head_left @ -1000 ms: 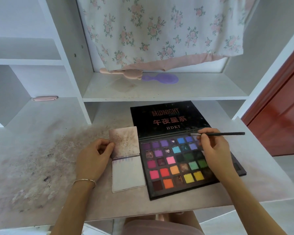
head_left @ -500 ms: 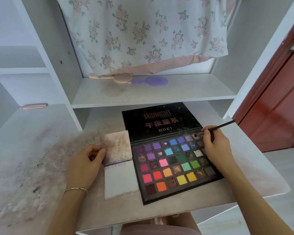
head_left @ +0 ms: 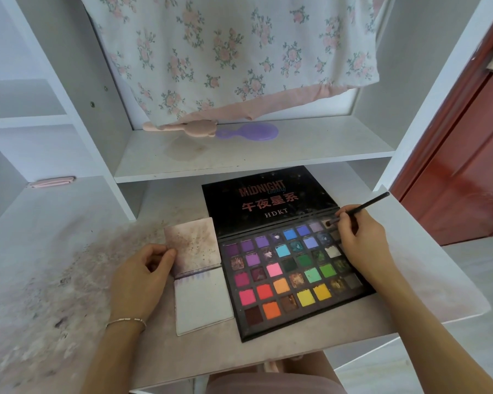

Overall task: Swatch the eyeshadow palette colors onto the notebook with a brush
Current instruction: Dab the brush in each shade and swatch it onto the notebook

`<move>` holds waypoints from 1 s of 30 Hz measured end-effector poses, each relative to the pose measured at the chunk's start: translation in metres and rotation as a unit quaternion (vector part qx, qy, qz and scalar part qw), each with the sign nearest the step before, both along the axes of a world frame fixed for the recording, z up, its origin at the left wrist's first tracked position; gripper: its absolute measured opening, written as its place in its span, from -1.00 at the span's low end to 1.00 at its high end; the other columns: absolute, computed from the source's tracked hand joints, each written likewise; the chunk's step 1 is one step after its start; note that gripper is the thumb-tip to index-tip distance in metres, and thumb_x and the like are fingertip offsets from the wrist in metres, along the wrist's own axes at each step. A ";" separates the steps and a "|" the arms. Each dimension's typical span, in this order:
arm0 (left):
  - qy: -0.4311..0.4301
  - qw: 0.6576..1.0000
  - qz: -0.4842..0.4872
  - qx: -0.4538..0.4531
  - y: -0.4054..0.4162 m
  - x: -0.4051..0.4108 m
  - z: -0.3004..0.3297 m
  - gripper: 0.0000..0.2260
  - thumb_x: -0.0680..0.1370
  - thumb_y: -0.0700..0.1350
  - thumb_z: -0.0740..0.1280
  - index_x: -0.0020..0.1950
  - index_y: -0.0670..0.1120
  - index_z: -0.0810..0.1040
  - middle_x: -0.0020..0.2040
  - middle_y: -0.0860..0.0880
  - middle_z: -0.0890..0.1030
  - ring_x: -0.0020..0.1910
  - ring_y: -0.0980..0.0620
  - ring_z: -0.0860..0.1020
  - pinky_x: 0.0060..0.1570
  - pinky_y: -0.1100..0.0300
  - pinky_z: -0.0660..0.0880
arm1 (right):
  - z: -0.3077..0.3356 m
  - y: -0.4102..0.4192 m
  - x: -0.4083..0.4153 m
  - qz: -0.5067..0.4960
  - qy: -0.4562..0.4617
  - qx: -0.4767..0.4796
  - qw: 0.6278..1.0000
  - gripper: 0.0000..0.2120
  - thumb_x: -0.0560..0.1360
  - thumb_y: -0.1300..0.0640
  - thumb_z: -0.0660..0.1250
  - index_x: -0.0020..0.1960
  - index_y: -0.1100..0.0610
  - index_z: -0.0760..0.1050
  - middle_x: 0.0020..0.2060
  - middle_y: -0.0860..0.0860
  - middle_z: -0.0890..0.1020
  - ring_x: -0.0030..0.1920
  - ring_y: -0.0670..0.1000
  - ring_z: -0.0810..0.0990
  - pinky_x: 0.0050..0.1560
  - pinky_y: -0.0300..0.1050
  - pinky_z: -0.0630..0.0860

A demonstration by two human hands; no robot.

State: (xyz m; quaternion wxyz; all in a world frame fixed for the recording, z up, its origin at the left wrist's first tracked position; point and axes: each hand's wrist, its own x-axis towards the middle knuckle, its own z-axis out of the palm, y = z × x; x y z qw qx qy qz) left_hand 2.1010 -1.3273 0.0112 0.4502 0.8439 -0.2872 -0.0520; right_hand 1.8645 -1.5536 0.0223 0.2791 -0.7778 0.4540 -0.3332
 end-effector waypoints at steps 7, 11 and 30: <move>-0.003 1.000 0.000 0.002 0.001 0.000 0.000 -0.95 0.49 -0.11 0.36 -0.18 0.00 0.56 -0.31 0.17 0.54 -0.27 0.17 0.49 -0.29 0.36 0.31 | -0.002 -0.001 0.001 -0.010 0.007 -0.006 1.000 -0.93 0.57 0.13 0.13 -0.07 0.06 0.37 -0.32 -0.15 0.46 -0.29 -0.14 0.48 -0.36 -0.35 0.29; 0.002 1.000 -0.002 -0.008 0.000 -0.001 0.000 -0.87 0.49 -0.11 0.36 -0.24 0.08 0.52 -0.30 0.18 0.55 -0.25 0.21 0.49 -0.28 0.35 0.32 | -0.001 -0.001 0.000 -0.003 0.013 -0.008 1.000 -0.92 0.57 0.15 0.13 -0.07 0.08 0.38 -0.32 -0.11 0.47 -0.29 -0.13 0.47 -0.35 -0.33 0.30; 0.003 0.999 -0.028 -0.038 0.004 -0.004 0.005 -0.80 0.48 -0.12 0.37 -0.25 0.18 0.51 -0.25 0.22 0.57 -0.21 0.23 0.51 -0.24 0.40 0.33 | 0.023 0.058 0.029 0.150 -0.166 0.082 0.971 -0.79 0.52 0.26 0.18 -0.14 -0.05 0.37 -0.28 -0.08 0.56 -0.22 -0.18 0.60 -0.33 -0.32 0.55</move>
